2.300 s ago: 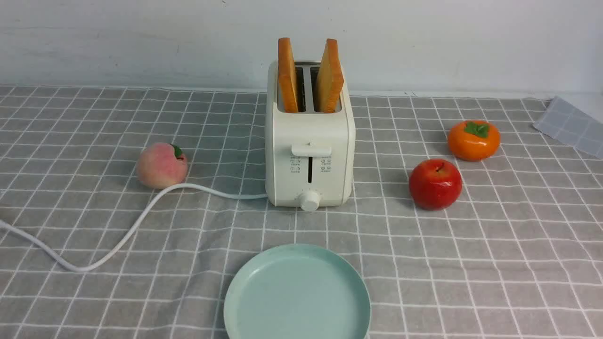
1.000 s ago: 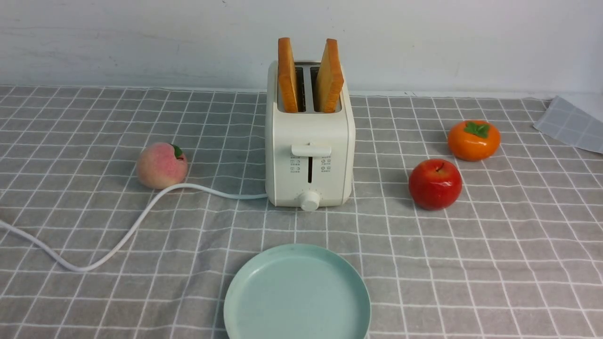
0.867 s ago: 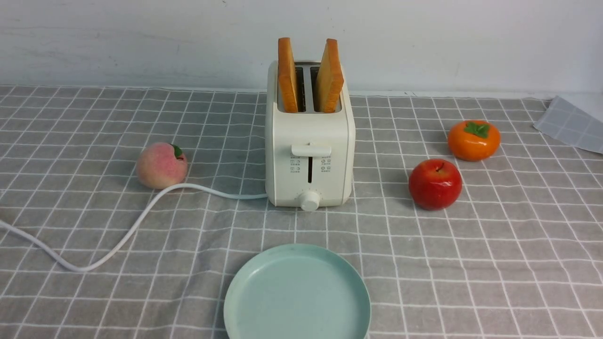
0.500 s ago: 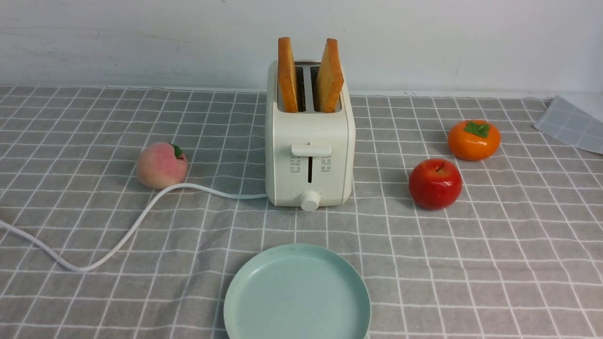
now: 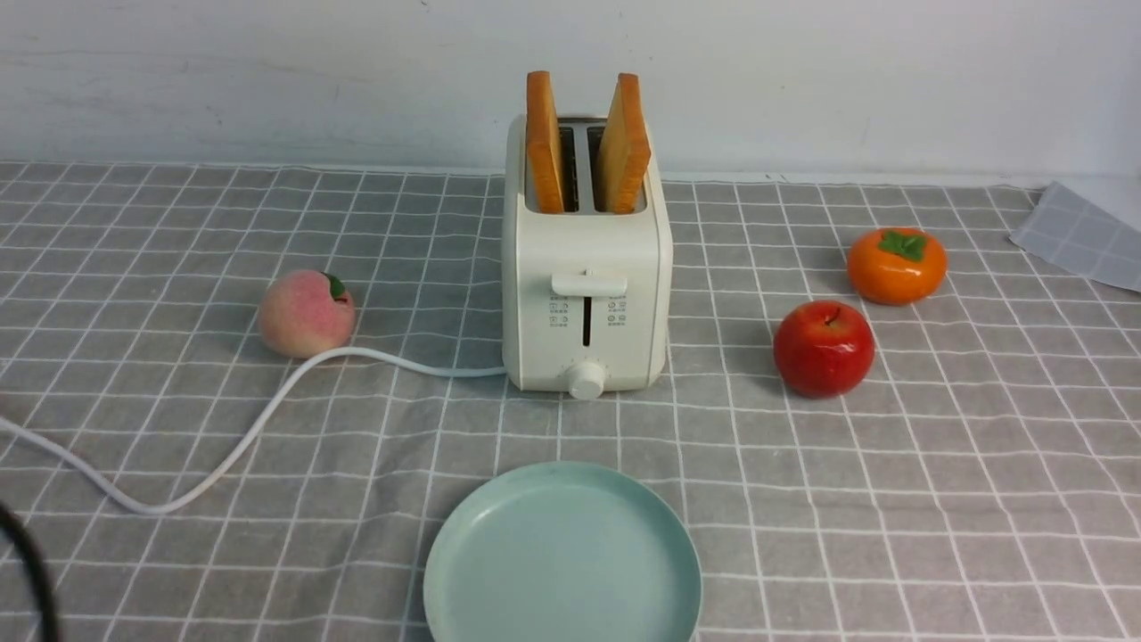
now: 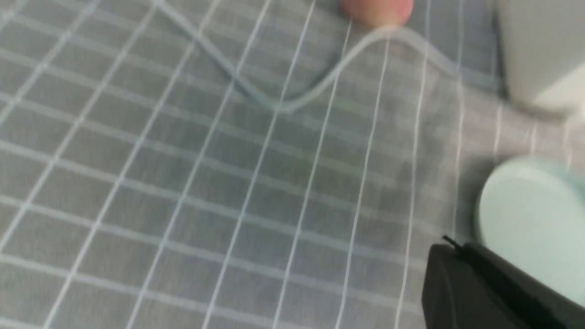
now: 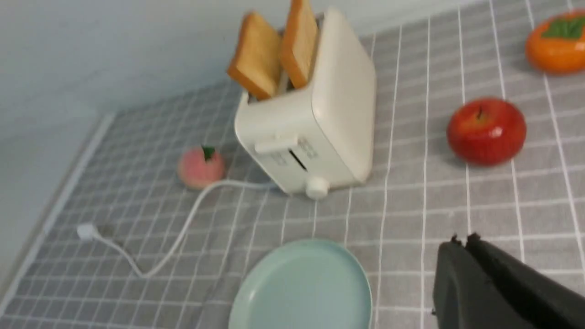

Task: Take toasted bread from bread machine on grey coffee table place on plate.
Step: 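Grasp the toast slice in the toaster and pull it up out of the slot with the right gripper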

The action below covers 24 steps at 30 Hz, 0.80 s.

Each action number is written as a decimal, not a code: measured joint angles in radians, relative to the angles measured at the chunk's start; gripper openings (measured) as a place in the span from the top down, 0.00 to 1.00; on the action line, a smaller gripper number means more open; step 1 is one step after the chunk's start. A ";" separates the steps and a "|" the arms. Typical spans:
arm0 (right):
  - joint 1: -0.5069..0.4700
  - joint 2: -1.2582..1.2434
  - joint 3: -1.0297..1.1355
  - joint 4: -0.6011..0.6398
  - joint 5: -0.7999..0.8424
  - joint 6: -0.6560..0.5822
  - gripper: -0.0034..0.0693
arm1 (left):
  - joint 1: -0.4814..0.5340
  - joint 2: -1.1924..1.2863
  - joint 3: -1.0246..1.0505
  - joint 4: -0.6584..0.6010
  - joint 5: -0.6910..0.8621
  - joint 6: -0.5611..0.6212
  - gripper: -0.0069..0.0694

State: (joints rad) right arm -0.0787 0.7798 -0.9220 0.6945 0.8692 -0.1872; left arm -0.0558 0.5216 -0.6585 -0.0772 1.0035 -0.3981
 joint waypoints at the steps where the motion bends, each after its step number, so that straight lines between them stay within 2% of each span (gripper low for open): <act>1: 0.000 0.020 -0.012 0.000 0.007 -0.004 0.91 | 0.000 0.006 0.000 -0.018 0.007 0.018 0.93; 2: 0.003 0.116 -0.074 -0.002 0.038 -0.029 0.89 | 0.000 0.046 0.000 -0.102 0.051 0.107 0.93; 6: 0.046 0.244 -0.161 -0.008 0.020 -0.046 0.87 | 0.000 0.073 -0.001 -0.239 0.063 0.271 0.93; 8: 0.099 0.318 -0.204 -0.009 -0.034 -0.051 0.87 | 0.000 0.073 -0.002 -0.292 0.058 0.325 0.93; 13: 0.228 0.487 -0.304 -0.018 -0.147 -0.055 0.84 | 0.000 0.073 -0.004 -0.326 0.035 0.353 0.93; 15: 0.311 0.623 -0.401 -0.029 -0.215 -0.055 0.78 | 0.000 0.073 -0.005 -0.326 0.030 0.356 0.93; 16: 0.316 0.644 -0.408 -0.030 -0.224 -0.055 0.76 | 0.000 0.073 -0.005 -0.326 0.030 0.356 0.93; 21: 0.400 0.898 -0.633 -0.070 -0.293 -0.055 0.49 | 0.000 0.073 -0.006 -0.330 0.035 0.359 0.93; 22: 0.402 0.916 -0.642 -0.074 -0.295 -0.056 0.47 | 0.000 0.073 -0.006 -0.330 0.036 0.359 0.93; 24: 0.418 1.023 -0.743 -0.089 -0.305 -0.057 0.33 | 0.000 0.073 -0.007 -0.332 0.041 0.359 0.93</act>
State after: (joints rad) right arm 0.3394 1.8025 -1.6650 0.6059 0.5639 -0.2446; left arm -0.0558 0.5946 -0.6657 -0.4088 1.0446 -0.0392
